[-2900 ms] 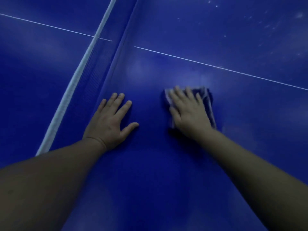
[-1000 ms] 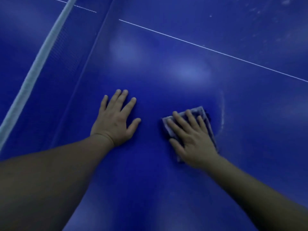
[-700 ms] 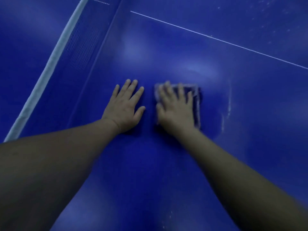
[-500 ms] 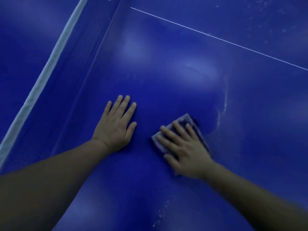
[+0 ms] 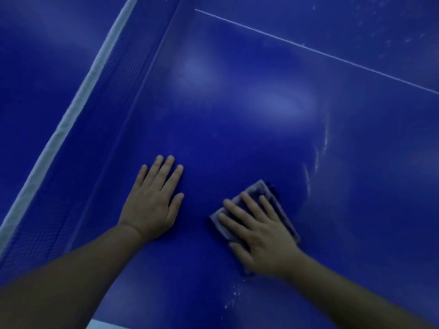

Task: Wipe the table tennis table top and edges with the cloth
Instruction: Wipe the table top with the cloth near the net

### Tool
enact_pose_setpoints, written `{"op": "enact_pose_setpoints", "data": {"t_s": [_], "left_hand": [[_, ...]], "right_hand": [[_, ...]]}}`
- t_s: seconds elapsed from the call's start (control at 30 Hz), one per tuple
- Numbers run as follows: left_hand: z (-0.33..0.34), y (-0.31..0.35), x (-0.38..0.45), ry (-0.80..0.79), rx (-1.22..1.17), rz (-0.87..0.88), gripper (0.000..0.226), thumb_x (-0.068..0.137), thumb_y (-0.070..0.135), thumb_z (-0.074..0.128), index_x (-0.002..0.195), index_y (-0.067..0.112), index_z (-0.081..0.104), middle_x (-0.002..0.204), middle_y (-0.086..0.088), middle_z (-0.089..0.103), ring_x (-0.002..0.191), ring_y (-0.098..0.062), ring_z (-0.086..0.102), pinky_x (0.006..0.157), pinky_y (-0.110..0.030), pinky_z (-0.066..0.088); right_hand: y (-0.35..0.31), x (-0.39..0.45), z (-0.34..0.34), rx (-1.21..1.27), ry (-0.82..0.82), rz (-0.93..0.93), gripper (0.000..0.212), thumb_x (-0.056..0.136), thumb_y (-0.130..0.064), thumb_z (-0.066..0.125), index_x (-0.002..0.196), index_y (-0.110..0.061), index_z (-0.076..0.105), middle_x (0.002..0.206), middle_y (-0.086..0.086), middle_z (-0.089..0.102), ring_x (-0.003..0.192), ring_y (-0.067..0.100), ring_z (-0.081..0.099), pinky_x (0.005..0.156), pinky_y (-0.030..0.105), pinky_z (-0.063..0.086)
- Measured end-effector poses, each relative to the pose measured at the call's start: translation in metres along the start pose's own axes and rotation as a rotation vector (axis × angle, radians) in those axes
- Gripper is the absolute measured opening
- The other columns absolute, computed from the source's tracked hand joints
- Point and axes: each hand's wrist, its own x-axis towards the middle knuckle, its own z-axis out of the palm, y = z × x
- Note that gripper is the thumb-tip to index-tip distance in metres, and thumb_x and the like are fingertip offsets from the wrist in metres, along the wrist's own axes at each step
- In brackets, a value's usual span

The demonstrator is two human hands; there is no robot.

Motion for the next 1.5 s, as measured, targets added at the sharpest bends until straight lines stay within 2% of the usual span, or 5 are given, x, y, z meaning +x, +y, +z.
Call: {"op": "enact_pose_setpoints", "data": {"t_s": [0.3, 0.67, 0.93, 1.33, 1.5], "left_hand": [[-0.002, 0.0, -0.007, -0.005, 0.016, -0.008, 0.062, 0.1, 0.046, 0.025, 0.155, 0.016, 0.028, 0.163, -0.006, 0.018, 0.153, -0.023, 0.007, 0.121, -0.049, 0.012], [0.0, -0.006, -0.01, 0.045, -0.012, -0.007, 0.062, 0.098, 0.046, 0.031, 0.15, 0.014, 0.038, 0.161, -0.007, 0.028, 0.151, -0.026, 0.017, 0.119, -0.052, 0.017], [-0.008, -0.01, -0.012, 0.09, -0.071, -0.093, 0.061, 0.097, 0.042, 0.032, 0.15, 0.012, 0.037, 0.16, -0.008, 0.029, 0.151, -0.025, 0.018, 0.12, -0.05, 0.016], [-0.001, -0.03, -0.051, 0.062, -0.048, -0.108, 0.062, 0.098, 0.042, 0.029, 0.15, 0.01, 0.036, 0.16, -0.009, 0.027, 0.151, -0.025, 0.017, 0.121, -0.047, 0.011], [-0.006, -0.039, -0.06, 0.055, -0.072, -0.133, 0.062, 0.098, 0.043, 0.029, 0.15, 0.01, 0.036, 0.161, -0.008, 0.026, 0.151, -0.023, 0.014, 0.122, -0.047, 0.011]], "right_hand": [[0.085, 0.216, -0.077, 0.15, 0.179, 0.701, 0.061, 0.102, -0.046, 0.025, 0.16, -0.029, 0.011, 0.168, -0.005, 0.003, 0.154, 0.03, -0.004, 0.122, 0.056, -0.004], [0.021, 0.117, -0.036, -0.053, 0.027, -0.069, 0.06, 0.1, -0.051, 0.031, 0.158, -0.038, 0.02, 0.166, -0.012, 0.015, 0.154, 0.023, 0.005, 0.122, 0.048, 0.0], [0.064, 0.264, -0.089, 0.061, 0.13, 0.49, 0.061, 0.1, -0.044, 0.027, 0.158, -0.034, 0.014, 0.168, -0.007, 0.005, 0.153, 0.031, -0.002, 0.121, 0.058, -0.002], [-0.009, 0.061, -0.012, -0.087, -0.033, -0.198, 0.063, 0.095, -0.049, 0.041, 0.155, -0.036, 0.028, 0.165, -0.008, 0.021, 0.153, 0.029, 0.01, 0.121, 0.053, 0.004], [0.021, 0.122, -0.039, 0.044, 0.105, 0.444, 0.064, 0.095, -0.049, 0.029, 0.157, -0.038, 0.019, 0.167, -0.009, 0.009, 0.154, 0.028, -0.001, 0.121, 0.056, -0.002]]}}
